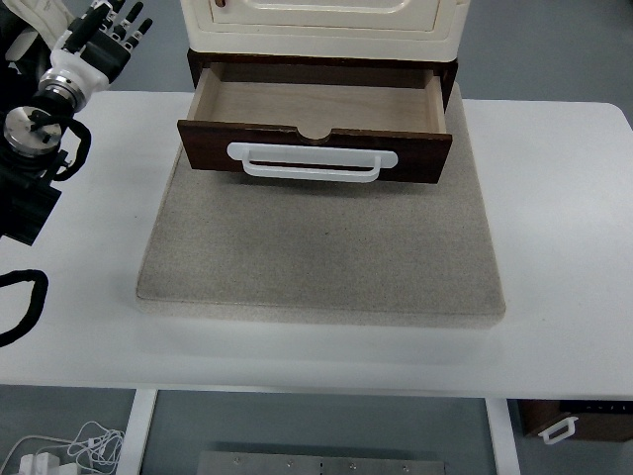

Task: Close drawer under combined cabinet

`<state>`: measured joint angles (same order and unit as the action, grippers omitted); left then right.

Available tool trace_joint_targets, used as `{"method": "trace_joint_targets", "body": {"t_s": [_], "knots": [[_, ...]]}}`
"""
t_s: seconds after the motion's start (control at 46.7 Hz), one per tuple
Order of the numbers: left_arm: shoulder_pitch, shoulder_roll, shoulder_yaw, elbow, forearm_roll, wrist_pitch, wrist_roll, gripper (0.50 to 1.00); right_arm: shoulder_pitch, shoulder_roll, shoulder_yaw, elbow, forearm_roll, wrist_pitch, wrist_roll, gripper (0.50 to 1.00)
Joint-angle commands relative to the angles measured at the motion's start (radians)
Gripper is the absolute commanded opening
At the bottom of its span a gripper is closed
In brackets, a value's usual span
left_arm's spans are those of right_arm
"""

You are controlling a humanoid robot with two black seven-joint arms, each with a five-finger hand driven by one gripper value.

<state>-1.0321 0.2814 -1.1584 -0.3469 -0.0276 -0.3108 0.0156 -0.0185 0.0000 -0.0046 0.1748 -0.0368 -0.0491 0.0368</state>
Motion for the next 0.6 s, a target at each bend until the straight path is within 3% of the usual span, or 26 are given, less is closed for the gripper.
{"method": "trace_joint_targets", "body": {"t_s": [0.0, 0.278, 0.578], "knots": [[-0.026, 0.008, 0.000, 0.000, 0.005, -0.007, 0.001, 1.000, 0.000, 0.000, 0.000, 0.000, 0.000, 0.000, 0.000, 0.952], [-0.078, 0.080, 0.000, -0.089, 0.009, -0.007, -0.003, 1.000, 0.000, 0.000, 0.000, 0.000, 0.000, 0.000, 0.000, 0.952], [-0.100, 0.232, 0.000, -0.349, 0.012, -0.002, -0.002, 1.000, 0.000, 0.000, 0.000, 0.000, 0.000, 0.000, 0.000, 0.952]]}}
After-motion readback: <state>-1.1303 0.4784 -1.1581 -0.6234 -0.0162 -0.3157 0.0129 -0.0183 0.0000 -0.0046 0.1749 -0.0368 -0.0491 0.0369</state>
